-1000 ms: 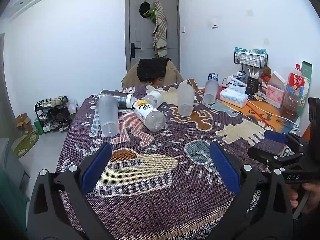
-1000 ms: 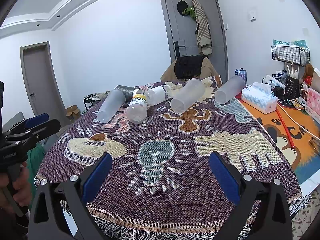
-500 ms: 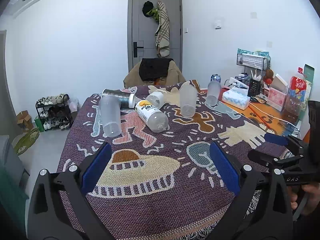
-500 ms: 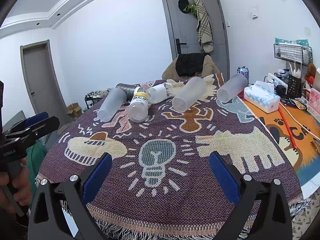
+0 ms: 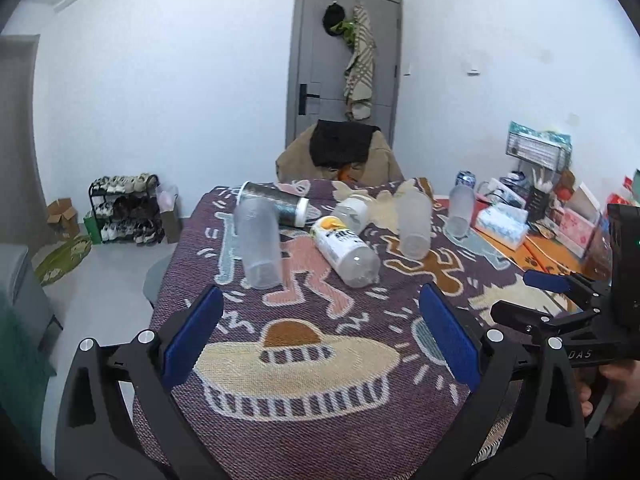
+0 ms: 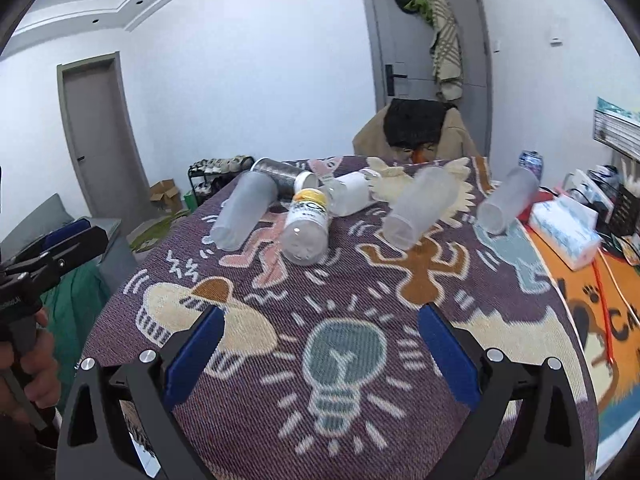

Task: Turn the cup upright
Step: 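Move the right gripper toward the dark paper cup lying on its side, then close the right gripper around the dark paper cup's body and lift it, then rotate the right gripper to turn the dark cup rim-up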

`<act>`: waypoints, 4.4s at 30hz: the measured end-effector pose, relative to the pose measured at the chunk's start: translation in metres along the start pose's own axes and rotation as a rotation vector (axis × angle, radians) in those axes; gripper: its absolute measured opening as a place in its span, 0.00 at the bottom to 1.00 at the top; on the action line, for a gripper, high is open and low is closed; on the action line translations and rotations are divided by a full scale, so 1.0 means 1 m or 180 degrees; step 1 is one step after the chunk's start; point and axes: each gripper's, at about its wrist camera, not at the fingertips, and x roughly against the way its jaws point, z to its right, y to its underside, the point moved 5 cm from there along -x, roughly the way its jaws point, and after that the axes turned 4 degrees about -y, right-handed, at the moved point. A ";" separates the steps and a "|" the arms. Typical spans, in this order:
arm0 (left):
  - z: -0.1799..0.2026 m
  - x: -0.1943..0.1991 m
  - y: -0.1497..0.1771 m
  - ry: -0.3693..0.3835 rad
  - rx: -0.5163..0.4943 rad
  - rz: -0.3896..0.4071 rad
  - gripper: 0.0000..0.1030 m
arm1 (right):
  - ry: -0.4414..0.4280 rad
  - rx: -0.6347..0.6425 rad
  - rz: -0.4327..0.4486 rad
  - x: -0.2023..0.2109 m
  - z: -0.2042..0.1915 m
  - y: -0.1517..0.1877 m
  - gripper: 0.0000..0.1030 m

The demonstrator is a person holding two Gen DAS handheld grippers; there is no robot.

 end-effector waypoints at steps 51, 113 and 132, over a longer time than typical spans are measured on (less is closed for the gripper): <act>-0.125 -0.186 -0.061 -0.0652 0.1088 -0.0454 0.94 | -0.0489 0.1703 -0.1688 -0.353 -0.045 -0.183 0.58; -0.052 -0.110 -0.050 -0.0319 0.0877 -0.0424 0.95 | -0.0509 0.0962 -0.0697 -0.125 -0.011 -0.156 0.62; 0.034 -0.099 -0.021 0.0169 0.0357 -0.0716 0.95 | -0.0274 -0.0141 -0.0571 -0.046 0.047 -0.023 0.62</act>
